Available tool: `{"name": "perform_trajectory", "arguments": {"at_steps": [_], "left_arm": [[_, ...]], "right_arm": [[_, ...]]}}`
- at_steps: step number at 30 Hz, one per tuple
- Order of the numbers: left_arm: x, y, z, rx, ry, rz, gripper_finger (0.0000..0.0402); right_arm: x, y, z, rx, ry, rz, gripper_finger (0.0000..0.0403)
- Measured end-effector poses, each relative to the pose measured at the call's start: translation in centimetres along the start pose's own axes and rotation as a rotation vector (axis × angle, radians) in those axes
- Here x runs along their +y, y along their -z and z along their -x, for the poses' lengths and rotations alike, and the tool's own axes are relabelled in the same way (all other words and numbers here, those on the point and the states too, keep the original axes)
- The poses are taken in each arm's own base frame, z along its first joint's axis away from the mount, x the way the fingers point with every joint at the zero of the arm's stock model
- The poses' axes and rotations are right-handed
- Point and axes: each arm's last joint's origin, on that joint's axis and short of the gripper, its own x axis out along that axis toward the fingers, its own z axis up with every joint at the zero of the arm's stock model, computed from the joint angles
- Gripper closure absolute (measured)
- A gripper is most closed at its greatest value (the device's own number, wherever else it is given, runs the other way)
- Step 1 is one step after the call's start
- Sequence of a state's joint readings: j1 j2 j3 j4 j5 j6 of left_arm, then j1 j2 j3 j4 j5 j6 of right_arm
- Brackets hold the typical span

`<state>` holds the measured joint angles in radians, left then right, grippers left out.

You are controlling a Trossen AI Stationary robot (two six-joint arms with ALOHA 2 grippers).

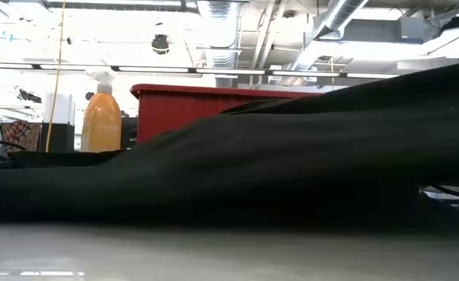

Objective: Fold Laundry from Bin
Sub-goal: Fold the black shirt from the red laundry bin

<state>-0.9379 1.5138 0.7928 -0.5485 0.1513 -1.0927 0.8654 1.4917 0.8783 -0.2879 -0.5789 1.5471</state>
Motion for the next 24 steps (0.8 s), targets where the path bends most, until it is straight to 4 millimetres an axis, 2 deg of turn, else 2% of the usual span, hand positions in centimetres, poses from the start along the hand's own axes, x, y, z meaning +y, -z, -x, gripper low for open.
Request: {"name": "perform_trajectory", "arguments": {"at_steps": [3, 8, 15, 19, 24], "left_arm": [[0.1, 0.3, 1.3, -0.001, 0.020, -0.015, 0.0401], [0.4, 0.9, 2.1, 0.058, 0.028, -0.050, 0.0401], [0.7, 0.6, 3.5, -0.156, -0.026, -0.098, 0.0394], [0.6, 0.7, 4.3, -0.180, -0.001, -0.167, 0.0356], [0.7, 0.9, 4.9, -0.178, 0.020, -0.188, 0.0278]], "right_arm": [[0.0, -0.3, 0.1, -0.010, -0.007, 0.006, 0.0375], [0.0, -1.0, 0.5, -0.042, -0.017, 0.031, 0.0375], [0.0, -2.0, 1.1, -0.074, -0.029, 0.015, 0.0375], [0.0, -2.0, 1.1, -0.075, -0.030, 0.014, 0.0374], [0.0, -2.0, 1.1, -0.075, -0.030, 0.014, 0.0373]]}}
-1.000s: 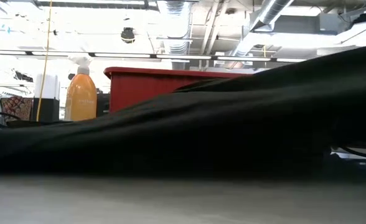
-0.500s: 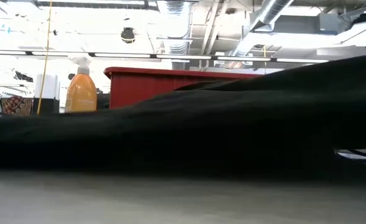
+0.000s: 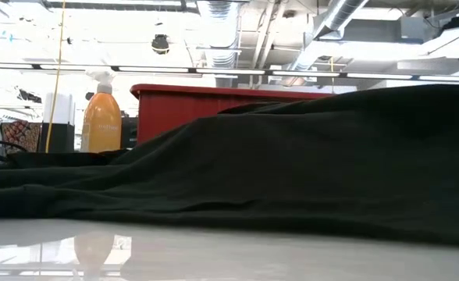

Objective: Fold Laundry from Bin
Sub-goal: Fold the black shirt from the red laundry bin

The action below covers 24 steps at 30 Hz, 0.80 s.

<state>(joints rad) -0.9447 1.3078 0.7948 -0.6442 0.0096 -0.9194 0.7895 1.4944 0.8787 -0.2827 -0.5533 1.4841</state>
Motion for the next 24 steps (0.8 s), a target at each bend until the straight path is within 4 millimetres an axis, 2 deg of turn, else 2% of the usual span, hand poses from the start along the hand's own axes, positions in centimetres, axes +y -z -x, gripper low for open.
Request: {"name": "perform_trajectory", "arguments": {"at_steps": [6, 11, 16, 18, 20, 24], "left_arm": [[0.1, -0.5, -0.6, -0.112, -0.094, -0.076, 0.0211], [-0.6, -0.2, -3.5, -0.078, -0.107, -0.147, 0.0203], [-0.4, 0.3, -6.2, -0.017, -0.184, -0.120, 0.0206], [-0.4, 0.3, -6.8, 0.002, -0.202, -0.081, 0.0219], [-0.2, 0.7, -7.2, 0.016, -0.243, -0.037, 0.0254], [-0.1, 0.7, -6.9, 0.003, -0.254, 0.011, 0.0374]], "right_arm": [[0.0, 0.0, 0.0, -0.004, 0.000, -0.002, 0.0373], [0.0, 0.0, 0.0, -0.006, 0.000, -0.011, 0.0373], [0.0, -0.1, 0.0, -0.009, 0.001, -0.017, 0.0373], [0.0, -0.1, 0.0, -0.009, 0.001, -0.017, 0.0374], [0.0, -0.1, 0.0, -0.014, 0.001, -0.017, 0.0375], [0.0, -0.1, 0.1, -0.033, 0.001, -0.025, 0.0376]]}}
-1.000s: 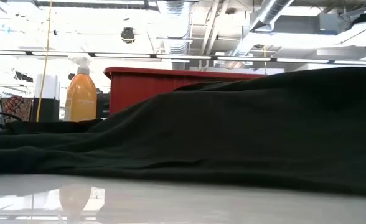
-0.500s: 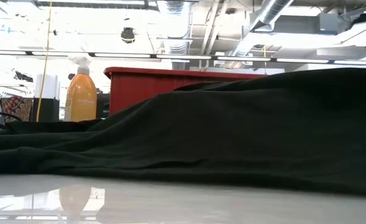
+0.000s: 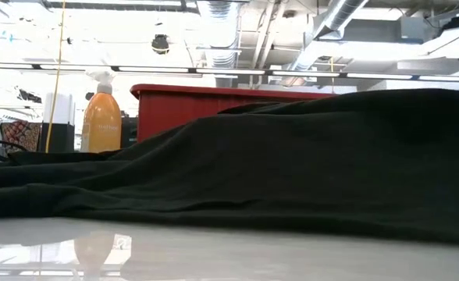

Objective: Fold Laundry from Bin
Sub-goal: Fold the black shirt from the red laundry bin

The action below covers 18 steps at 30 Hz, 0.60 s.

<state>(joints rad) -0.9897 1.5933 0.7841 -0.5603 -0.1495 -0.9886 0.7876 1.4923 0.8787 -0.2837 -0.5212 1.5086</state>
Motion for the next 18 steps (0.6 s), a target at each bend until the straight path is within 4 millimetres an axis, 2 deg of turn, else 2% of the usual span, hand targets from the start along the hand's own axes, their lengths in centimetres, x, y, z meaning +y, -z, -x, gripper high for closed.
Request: {"name": "perform_trajectory", "arguments": {"at_steps": [5, 9, 14, 18], "left_arm": [[0.5, -0.1, 2.4, -0.027, 0.025, 0.011, 0.0397], [1.2, -0.6, 6.7, -0.127, 0.070, 0.014, 0.0399], [4.4, -1.0, 12.9, -0.368, 0.016, 0.097, 0.0400], [8.0, -0.8, 16.0, -0.518, -0.074, 0.230, 0.0401]], "right_arm": [[0.2, 0.4, 0.5, 0.002, -0.016, -0.030, 0.0377], [0.6, 1.3, 2.3, -0.041, -0.056, -0.058, 0.0378], [-0.2, 3.4, 6.0, -0.227, -0.051, -0.115, 0.0378], [-1.8, 4.5, 8.7, -0.379, 0.004, -0.197, 0.0380]]}}
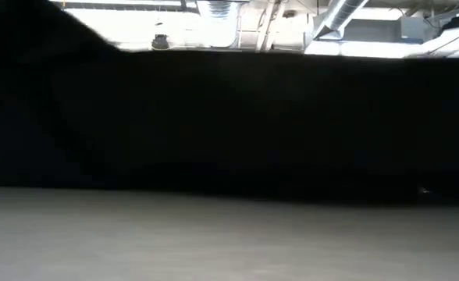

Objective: Fold Laundry from Bin
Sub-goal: Fold the black shirt from the red laundry bin

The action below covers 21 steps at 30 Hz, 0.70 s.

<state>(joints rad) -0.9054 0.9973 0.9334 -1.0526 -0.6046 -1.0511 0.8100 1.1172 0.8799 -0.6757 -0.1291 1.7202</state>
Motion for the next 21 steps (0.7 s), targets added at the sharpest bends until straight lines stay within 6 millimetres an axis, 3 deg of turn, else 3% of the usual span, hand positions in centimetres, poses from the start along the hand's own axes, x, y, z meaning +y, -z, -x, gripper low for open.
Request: {"name": "perform_trajectory", "arguments": {"at_steps": [9, 21], "left_arm": [[6.1, -1.2, 1.7, -0.085, -0.245, 0.117, 0.0401], [8.9, -2.2, 1.1, -0.035, -0.504, 0.043, 0.0401]], "right_arm": [[-3.5, -1.6, 4.2, -0.371, 0.098, -0.192, 0.0380], [-7.1, -2.7, 7.2, -0.558, 0.296, -0.340, 0.0380]]}}
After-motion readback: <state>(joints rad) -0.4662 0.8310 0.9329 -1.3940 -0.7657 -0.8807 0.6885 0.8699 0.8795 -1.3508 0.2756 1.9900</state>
